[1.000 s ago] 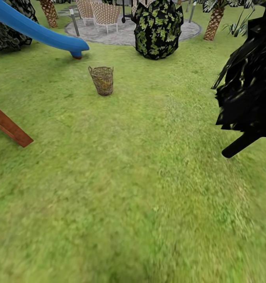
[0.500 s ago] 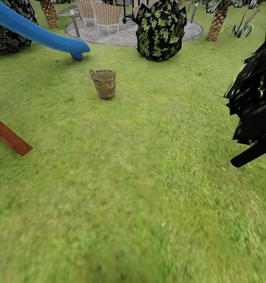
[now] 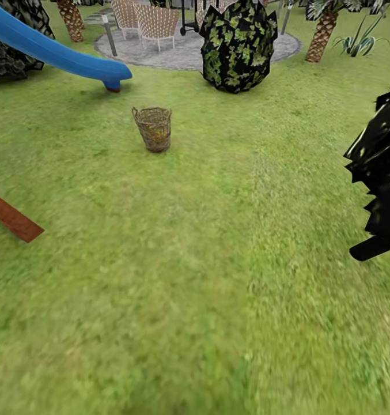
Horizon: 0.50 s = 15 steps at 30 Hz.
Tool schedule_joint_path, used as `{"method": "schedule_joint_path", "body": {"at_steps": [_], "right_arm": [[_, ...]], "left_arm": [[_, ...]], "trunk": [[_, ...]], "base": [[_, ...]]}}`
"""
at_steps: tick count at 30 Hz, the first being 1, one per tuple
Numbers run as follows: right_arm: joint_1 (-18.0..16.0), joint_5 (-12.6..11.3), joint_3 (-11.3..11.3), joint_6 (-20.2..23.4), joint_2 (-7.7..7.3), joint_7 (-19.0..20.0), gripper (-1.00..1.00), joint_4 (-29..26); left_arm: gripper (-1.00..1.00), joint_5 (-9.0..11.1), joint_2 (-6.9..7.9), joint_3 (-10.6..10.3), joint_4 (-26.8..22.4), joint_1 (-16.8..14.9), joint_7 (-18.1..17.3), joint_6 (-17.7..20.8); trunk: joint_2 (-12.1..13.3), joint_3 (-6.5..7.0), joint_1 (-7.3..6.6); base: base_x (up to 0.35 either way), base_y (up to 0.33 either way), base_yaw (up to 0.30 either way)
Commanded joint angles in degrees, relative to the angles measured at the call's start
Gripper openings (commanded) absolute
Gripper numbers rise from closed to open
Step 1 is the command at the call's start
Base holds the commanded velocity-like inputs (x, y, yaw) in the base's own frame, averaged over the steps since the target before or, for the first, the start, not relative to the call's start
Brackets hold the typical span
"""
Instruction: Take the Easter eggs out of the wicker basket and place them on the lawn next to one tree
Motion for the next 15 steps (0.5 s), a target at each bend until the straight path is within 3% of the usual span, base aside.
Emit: {"method": "schedule_joint_path", "body": {"at_steps": [1,15], "right_arm": [[0.0,0.6,-0.1,0.2,-0.01,0.2,1.00,-0.2],[0.0,0.6,-0.1,0.2,-0.02,0.2,1.00,-0.2]], "left_arm": [[1.00,0.2,-0.01,-0.2,0.0,0.0,0.1,-0.2],[1.00,0.2,-0.01,-0.2,0.0,0.0,0.1,-0.2]], "trunk": [[0.0,-0.03,0.03],[0.0,-0.03,0.03]], "base": [[0.338,0.081,0.000],[0.338,0.083,0.000]]}}
